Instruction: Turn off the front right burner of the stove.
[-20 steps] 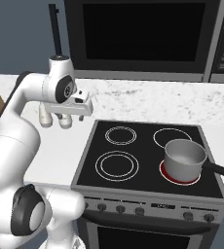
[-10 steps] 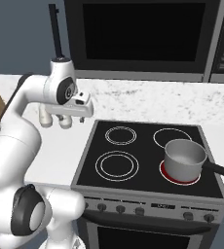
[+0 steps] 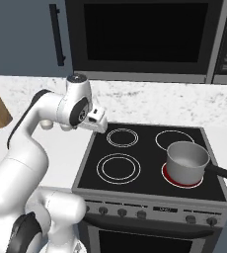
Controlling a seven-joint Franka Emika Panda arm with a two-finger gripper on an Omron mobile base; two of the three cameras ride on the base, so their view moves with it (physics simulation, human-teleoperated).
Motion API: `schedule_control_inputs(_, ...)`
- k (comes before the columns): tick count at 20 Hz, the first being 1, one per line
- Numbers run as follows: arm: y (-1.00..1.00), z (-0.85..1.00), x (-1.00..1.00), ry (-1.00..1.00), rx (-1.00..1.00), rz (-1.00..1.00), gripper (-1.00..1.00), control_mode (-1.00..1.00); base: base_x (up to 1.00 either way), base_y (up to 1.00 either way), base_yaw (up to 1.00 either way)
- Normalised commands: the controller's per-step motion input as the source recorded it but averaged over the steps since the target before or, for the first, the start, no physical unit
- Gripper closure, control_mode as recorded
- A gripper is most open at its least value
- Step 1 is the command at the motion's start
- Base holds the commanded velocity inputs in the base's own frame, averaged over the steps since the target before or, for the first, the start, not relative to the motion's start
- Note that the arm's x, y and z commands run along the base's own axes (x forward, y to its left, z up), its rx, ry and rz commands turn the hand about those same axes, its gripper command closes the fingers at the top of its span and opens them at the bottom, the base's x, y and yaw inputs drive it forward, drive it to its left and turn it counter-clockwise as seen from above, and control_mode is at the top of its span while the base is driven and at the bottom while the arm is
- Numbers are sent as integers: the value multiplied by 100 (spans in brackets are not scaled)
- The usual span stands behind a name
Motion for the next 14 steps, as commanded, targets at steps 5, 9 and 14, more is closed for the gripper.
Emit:
schedule_control_inputs(5,-90,-48,-17,0,24,-22,-100,-100,0,0,0)
schedule_control_inputs(9,-100,-29,1,25,35,-20,-100,-100,0,0,0)
schedule_control_inputs(14,-100,-55,31,21,42,-18,-100,-100,0,0,0)
